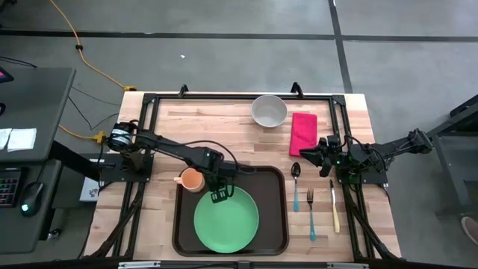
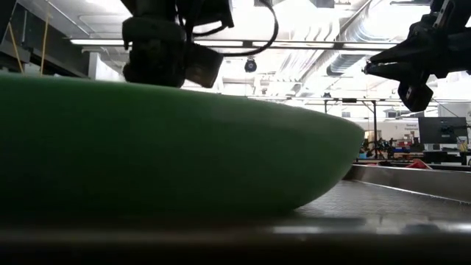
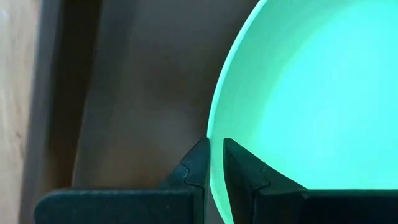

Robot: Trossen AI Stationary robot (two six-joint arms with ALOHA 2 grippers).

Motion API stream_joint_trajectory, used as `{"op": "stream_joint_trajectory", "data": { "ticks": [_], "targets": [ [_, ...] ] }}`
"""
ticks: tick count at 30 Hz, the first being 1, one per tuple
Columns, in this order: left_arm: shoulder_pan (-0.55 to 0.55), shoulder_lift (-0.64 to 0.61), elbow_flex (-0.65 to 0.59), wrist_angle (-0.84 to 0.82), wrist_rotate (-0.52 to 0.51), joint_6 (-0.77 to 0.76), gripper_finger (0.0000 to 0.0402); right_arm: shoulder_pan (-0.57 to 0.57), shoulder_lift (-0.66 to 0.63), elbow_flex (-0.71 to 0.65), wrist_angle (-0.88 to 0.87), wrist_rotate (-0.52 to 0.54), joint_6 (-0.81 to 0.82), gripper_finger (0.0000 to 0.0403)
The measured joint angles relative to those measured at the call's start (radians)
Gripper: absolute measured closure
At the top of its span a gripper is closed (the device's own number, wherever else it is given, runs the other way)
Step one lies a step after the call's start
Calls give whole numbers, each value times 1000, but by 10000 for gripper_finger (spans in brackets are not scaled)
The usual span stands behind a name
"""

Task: Set up tray
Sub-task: Put the green plate to the bottom right of the orange cup on the brown tray, then put the gray bowl on the green plate

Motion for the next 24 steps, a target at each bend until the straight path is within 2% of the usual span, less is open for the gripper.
{"op": "stream_joint_trajectory", "data": {
  "ticks": [11,19,24],
  "targets": [
    [0,-1,92,-163,-74,20,328,0,0,0,0,-26,-1,336],
    [0,-1,176,-185,-104,54,328,0,0,0,0,-26,-10,336],
    [1,-1,259,-245,-168,101,328,0,0,0,0,-24,-24,336]
  ]
}}
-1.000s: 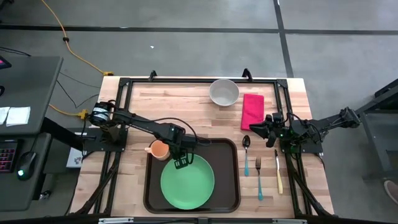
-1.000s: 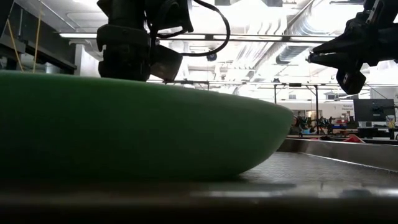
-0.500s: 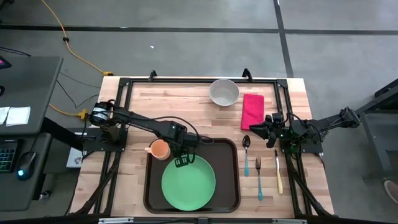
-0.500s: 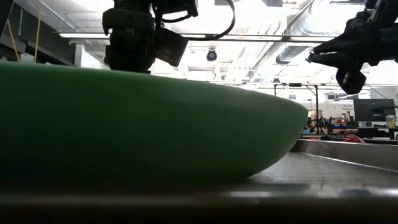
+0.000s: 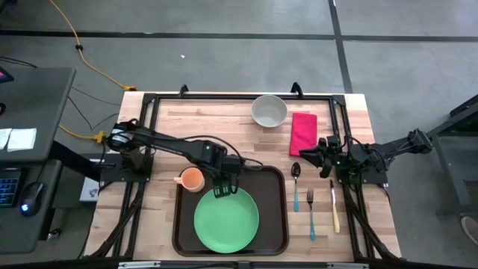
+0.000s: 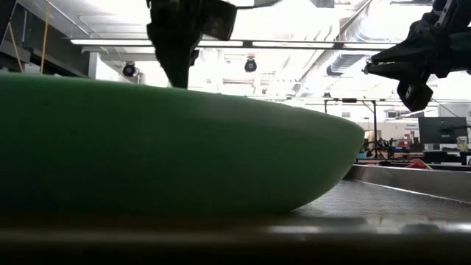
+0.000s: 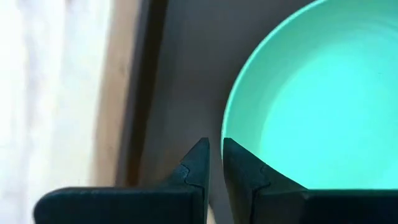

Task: Set up tray
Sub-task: Put the gray bowl on the green plate

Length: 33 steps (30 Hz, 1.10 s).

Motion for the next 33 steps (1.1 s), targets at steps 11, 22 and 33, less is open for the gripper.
{"op": "stream_joint_trajectory", "data": {
  "ticks": [11,22,33],
  "targets": [
    [1,0,162,-92,-133,67,328,0,0,0,0,11,-1,336],
    [1,0,314,-255,-288,121,328,0,0,0,0,16,-1,336],
    [1,0,366,-286,-329,171,328,0,0,0,0,14,-1,336]
  ]
}}
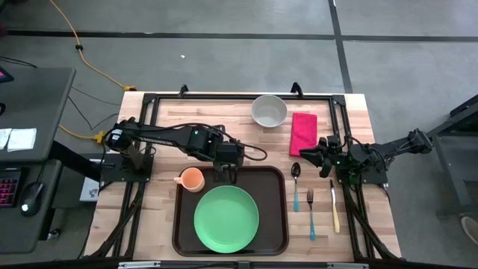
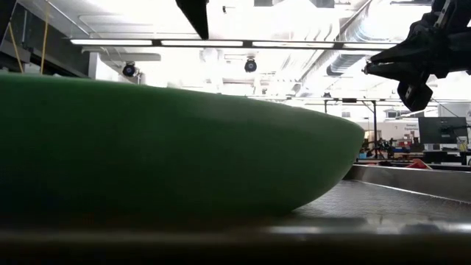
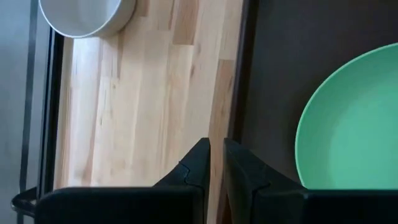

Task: Set up tray
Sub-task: Put the gray bowl on the green plate

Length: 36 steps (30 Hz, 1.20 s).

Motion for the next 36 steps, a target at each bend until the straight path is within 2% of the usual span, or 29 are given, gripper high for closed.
{"op": "stream_joint_trajectory", "data": {
  "ticks": [11,20,36],
  "targets": [
    [0,-28,0,-16,13,79,328,0,0,0,0,2,0,336],
    [0,-93,1,-26,-70,101,328,0,0,0,15,8,0,336],
    [-1,-171,-33,-83,-134,125,328,0,-1,0,23,8,0,336]
  ]
}}
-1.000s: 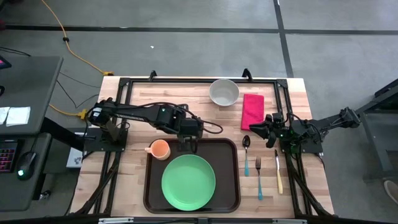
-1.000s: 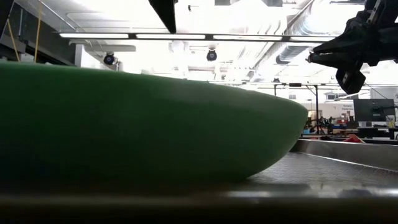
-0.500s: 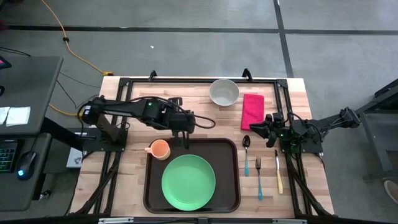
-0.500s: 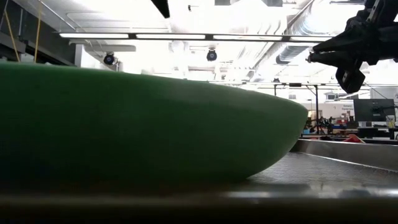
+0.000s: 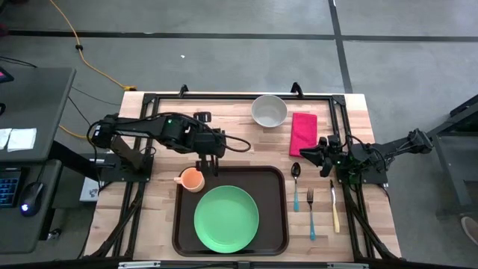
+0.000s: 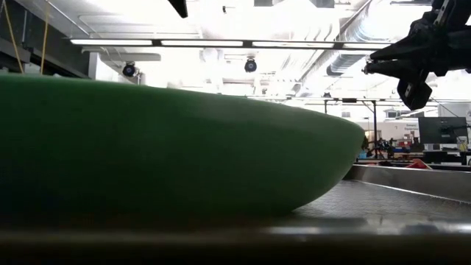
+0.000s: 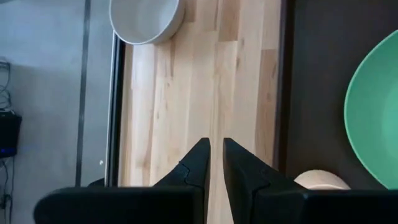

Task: Set up tray
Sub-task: Put the gray bowl on the green plate

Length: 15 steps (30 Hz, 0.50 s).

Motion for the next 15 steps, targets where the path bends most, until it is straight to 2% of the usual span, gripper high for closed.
{"op": "stream_joint_trajectory", "data": {
  "ticks": [6,15],
  "targets": [
    [0,-82,-72,25,-33,-32,328,0,0,0,0,0,0,336],
    [0,-244,-288,166,-38,-56,328,0,2,0,9,0,0,336]
  ]
}}
